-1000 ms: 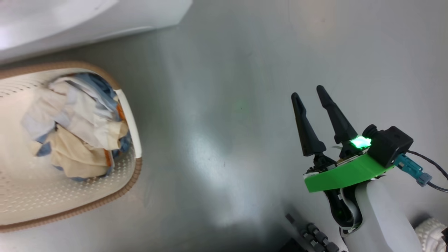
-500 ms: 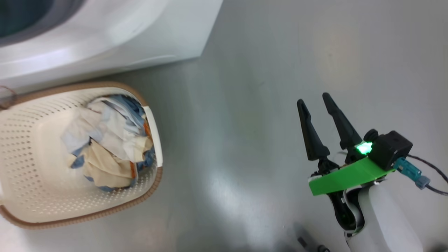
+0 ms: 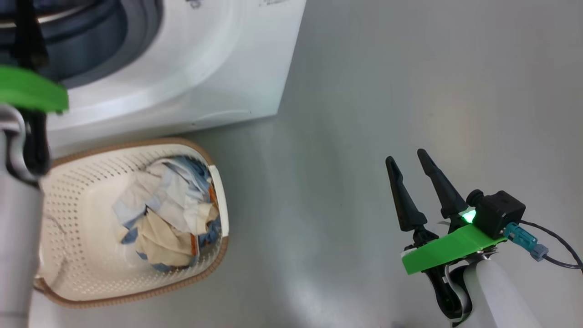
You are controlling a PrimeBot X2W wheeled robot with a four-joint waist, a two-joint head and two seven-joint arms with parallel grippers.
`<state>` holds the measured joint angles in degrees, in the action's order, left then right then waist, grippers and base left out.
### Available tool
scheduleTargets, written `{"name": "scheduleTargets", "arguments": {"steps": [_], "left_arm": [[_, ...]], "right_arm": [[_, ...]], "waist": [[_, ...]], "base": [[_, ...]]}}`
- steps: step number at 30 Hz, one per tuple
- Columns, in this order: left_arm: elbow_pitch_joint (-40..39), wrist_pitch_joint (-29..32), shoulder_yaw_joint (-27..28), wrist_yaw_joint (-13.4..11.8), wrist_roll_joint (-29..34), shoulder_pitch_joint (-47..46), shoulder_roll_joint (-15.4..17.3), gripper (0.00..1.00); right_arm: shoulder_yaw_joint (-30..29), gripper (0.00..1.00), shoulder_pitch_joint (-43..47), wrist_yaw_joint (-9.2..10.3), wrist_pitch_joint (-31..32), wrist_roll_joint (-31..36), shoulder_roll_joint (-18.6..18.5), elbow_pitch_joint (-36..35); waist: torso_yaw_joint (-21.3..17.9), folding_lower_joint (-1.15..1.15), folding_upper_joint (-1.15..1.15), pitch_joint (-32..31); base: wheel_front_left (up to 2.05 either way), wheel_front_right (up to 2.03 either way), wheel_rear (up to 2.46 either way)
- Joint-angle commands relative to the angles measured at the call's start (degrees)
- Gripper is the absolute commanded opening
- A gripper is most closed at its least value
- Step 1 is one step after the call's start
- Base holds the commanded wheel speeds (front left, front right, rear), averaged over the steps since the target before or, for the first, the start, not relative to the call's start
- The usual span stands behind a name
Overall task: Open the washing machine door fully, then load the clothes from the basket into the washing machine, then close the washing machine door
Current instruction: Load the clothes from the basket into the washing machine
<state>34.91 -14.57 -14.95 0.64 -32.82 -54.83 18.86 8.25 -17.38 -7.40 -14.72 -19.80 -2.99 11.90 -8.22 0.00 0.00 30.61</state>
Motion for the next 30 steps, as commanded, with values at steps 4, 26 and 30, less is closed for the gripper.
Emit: {"name": "scheduleTargets", "arguments": {"steps": [4, 26, 30], "left_arm": [[-7.44, -0.41, 4.18, -1.82, 1.90, 7.47, 1.95, 1.00], [-30.89, -0.42, 14.46, -3.51, 14.53, 41.64, -5.81, 1.00], [-33.22, -0.42, 15.85, -3.50, 16.82, 47.12, -7.82, 1.00]], "right_arm": [[1.15, 1.00, 2.48, -0.09, -0.28, 0.81, 0.12, -0.65], [0.48, 1.00, 8.08, -0.09, -0.28, 2.63, 0.12, 0.59], [0.05, 1.00, 9.05, -0.09, -0.28, 3.67, 0.12, 0.11]], "waist": [[0.62, 0.00, 0.00, -4.74], [1.10, 0.00, 0.00, -19.25], [1.24, 0.00, 0.00, -21.37]], "base": [[0.00, 0.00, 0.00], [0.00, 0.00, 0.00], [0.00, 0.00, 0.00]]}}
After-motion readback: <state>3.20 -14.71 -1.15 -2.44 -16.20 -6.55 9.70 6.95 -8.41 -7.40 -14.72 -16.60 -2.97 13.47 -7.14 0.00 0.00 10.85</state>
